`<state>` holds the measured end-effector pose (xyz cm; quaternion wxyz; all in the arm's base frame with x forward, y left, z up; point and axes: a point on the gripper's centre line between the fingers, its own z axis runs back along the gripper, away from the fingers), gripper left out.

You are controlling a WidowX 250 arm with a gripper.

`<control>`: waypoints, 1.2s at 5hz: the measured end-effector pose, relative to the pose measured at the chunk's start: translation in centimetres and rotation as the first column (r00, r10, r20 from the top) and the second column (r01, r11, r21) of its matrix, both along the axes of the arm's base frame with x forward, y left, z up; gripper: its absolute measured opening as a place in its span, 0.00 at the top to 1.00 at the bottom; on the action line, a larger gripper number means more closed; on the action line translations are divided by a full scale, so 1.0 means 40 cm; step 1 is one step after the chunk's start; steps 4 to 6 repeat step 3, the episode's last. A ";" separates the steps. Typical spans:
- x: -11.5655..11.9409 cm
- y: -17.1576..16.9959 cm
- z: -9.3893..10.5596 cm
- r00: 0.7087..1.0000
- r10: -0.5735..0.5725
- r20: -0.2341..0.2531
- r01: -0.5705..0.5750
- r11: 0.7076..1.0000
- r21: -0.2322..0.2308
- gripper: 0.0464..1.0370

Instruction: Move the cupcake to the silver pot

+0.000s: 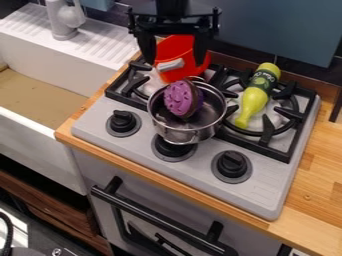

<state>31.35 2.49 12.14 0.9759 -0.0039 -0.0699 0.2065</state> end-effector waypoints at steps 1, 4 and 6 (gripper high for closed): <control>0.018 -0.002 0.036 0.999 0.027 0.017 -0.027 0.999 0.027 0.04; 0.075 0.012 0.119 0.998 0.055 0.031 -0.054 0.998 -0.041 0.04; 0.075 0.012 0.119 0.998 0.055 0.031 -0.054 0.998 -0.041 0.04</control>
